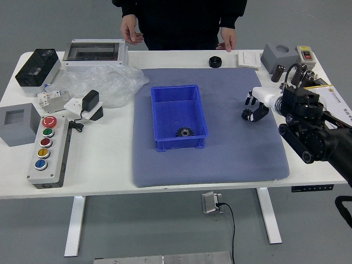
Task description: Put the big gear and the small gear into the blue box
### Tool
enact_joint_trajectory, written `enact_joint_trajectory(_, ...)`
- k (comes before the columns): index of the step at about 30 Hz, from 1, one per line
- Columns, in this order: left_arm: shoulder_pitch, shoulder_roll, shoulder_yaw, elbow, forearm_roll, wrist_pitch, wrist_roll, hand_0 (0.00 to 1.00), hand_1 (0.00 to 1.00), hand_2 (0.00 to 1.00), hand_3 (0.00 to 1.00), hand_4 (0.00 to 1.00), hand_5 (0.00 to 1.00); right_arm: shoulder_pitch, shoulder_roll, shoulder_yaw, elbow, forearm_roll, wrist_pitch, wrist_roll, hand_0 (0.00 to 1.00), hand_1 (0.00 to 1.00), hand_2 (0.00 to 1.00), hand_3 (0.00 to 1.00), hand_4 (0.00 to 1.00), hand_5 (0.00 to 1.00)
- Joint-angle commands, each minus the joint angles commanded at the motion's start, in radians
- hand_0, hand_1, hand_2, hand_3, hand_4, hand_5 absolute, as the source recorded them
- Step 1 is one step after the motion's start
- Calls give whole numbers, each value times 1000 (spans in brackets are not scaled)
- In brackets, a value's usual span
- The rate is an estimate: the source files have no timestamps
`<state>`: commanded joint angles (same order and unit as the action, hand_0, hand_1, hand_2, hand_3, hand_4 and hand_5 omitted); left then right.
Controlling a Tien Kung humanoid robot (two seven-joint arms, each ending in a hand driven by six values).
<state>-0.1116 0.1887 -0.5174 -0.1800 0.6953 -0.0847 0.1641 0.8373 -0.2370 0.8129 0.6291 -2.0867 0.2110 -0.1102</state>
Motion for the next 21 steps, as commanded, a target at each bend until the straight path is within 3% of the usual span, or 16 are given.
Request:
enact_joint_trajectory(10, -1, 0, -4, 0, 4, 0, 0, 829, 838, 840, 837, 514, 82, -4, 12, -1, -3, -3, -21, -15, 554, 518, 619, 638, 675, 222)
enact_joint_trajectory(21, 1, -1, -5, 0, 4, 0, 0, 829, 836, 840, 836, 513, 83, -11, 12, -11, 26, -4, -8, -40, 535, 503, 591, 641, 687, 226)
